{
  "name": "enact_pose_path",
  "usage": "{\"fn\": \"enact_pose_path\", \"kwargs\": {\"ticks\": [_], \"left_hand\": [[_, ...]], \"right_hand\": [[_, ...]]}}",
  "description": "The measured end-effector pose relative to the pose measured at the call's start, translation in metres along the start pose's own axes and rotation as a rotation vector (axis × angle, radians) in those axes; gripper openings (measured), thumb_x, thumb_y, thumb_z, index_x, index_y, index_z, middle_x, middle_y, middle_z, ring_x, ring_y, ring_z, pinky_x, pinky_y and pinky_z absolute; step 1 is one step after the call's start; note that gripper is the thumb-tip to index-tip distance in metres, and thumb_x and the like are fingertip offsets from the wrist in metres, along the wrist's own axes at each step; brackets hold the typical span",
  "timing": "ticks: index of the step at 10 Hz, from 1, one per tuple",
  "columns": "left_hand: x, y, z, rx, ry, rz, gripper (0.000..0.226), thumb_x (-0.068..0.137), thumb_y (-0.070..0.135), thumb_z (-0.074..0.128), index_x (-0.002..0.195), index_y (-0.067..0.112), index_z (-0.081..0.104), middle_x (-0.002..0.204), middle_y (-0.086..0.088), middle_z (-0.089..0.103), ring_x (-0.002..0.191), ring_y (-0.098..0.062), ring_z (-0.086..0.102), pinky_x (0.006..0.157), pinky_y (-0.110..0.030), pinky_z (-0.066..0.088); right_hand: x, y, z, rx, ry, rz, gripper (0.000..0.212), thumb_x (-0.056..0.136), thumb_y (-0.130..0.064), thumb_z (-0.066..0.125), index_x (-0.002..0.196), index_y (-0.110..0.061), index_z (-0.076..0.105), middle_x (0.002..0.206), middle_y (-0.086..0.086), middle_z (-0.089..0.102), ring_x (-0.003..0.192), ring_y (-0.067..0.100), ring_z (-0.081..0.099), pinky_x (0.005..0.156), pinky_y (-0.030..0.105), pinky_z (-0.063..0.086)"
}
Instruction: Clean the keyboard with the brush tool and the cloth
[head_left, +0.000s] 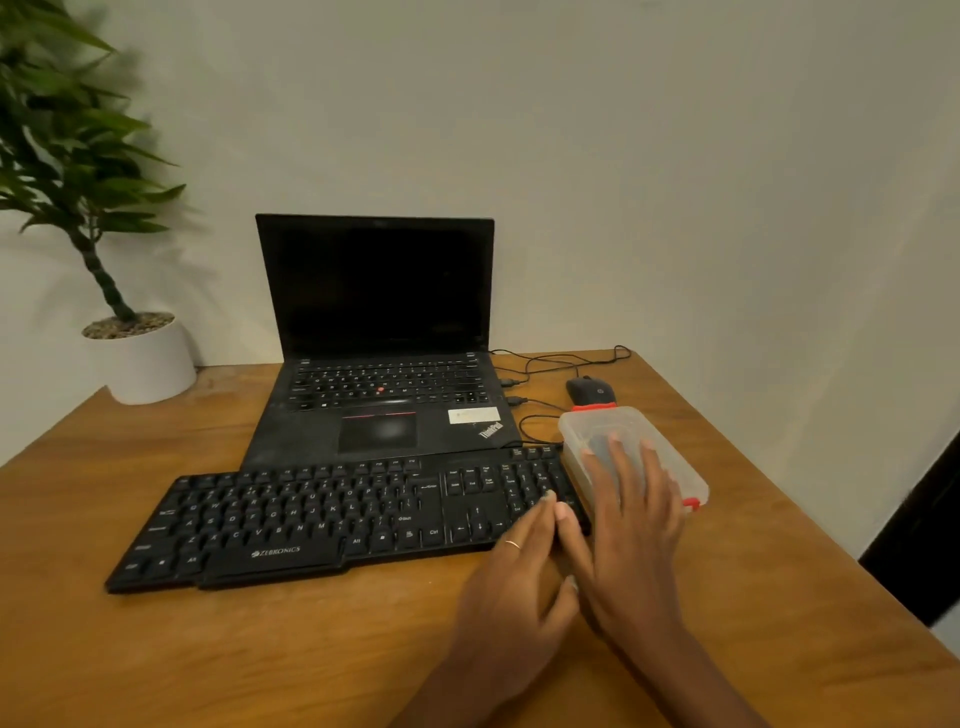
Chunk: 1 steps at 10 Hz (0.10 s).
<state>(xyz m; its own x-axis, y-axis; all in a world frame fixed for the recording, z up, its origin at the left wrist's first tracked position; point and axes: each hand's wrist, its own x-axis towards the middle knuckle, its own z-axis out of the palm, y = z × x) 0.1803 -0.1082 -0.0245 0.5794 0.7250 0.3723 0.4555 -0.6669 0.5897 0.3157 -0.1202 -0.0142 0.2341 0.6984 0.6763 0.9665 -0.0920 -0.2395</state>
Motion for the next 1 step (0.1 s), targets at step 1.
{"fn": "enact_pose_path", "kwargs": {"ticks": [1], "left_hand": [[-0.0101, -0.0375, -0.0156, 0.22, 0.188, 0.041, 0.064, 0.091, 0.042, 0.041, 0.151, 0.023, 0.028, 0.147, 0.006, 0.046, 0.132, -0.003, 0.038, 0.107, -0.03, 0.035]], "right_hand": [[-0.0064, -0.0291, 0.0174, 0.071, -0.073, -0.135, 0.055, 0.089, -0.046, 0.036, 0.137, -0.019, 0.038, 0.151, 0.004, 0.026, 0.142, 0.025, 0.012, 0.112, 0.044, 0.007]]}}
